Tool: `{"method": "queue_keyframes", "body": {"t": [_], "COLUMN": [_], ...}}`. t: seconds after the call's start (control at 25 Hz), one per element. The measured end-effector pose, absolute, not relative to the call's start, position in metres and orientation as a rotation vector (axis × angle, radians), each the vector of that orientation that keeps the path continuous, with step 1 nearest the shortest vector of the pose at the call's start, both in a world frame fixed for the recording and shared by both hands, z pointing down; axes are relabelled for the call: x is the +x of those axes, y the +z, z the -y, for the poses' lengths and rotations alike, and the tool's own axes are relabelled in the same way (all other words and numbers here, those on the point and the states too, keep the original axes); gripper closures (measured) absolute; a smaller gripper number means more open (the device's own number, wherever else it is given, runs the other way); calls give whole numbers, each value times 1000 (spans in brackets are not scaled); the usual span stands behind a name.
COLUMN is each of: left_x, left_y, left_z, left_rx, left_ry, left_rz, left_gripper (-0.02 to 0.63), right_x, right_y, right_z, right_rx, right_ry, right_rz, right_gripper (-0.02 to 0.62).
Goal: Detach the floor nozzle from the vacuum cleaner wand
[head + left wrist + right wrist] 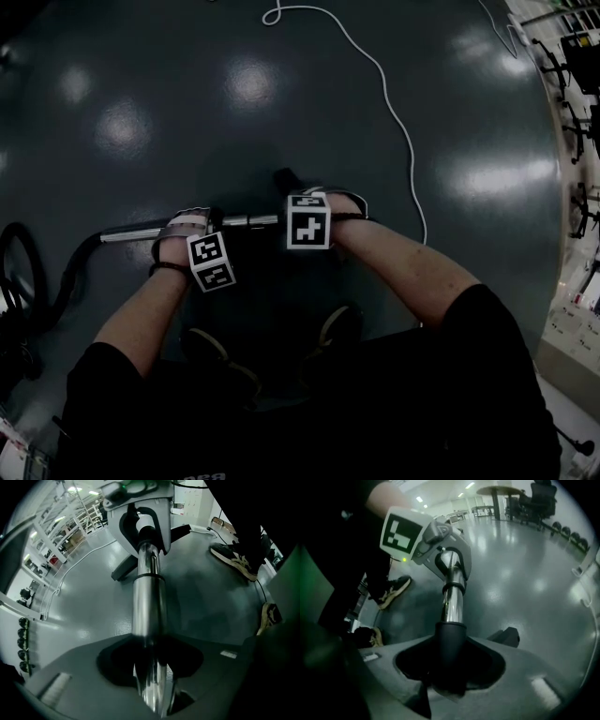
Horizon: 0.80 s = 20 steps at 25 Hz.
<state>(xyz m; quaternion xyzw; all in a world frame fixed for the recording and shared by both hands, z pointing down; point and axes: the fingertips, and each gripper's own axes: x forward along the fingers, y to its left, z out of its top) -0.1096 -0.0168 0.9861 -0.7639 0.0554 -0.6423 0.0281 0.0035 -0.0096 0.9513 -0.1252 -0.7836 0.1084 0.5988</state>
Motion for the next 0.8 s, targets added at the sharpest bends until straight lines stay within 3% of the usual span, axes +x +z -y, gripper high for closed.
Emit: {"method": "queue_keyframes", "body": {"t": [0.12,0.24,0.68,0.8], "left_x": [-103,-101,-101,-97], "left_y": [981,976,956,954], "left_z": [17,17,35,40], "left_rx": [-2380,-2412,-2571,-2600], "left_ry": [-1945,-1923,-1940,-1917], "left_rz": [-168,-171,-191,-260], "left_gripper": [451,453,457,459], "right_x": [16,12,11,16], "right_y": [938,929,911,919], "right_z": [5,9,70,71], "right_rx": [-375,-368,108,38], "right_ry": [486,491,-626,-538], "right_rz": [1755,1794,1647,1674], "right_gripper": [420,419,436,443]}}
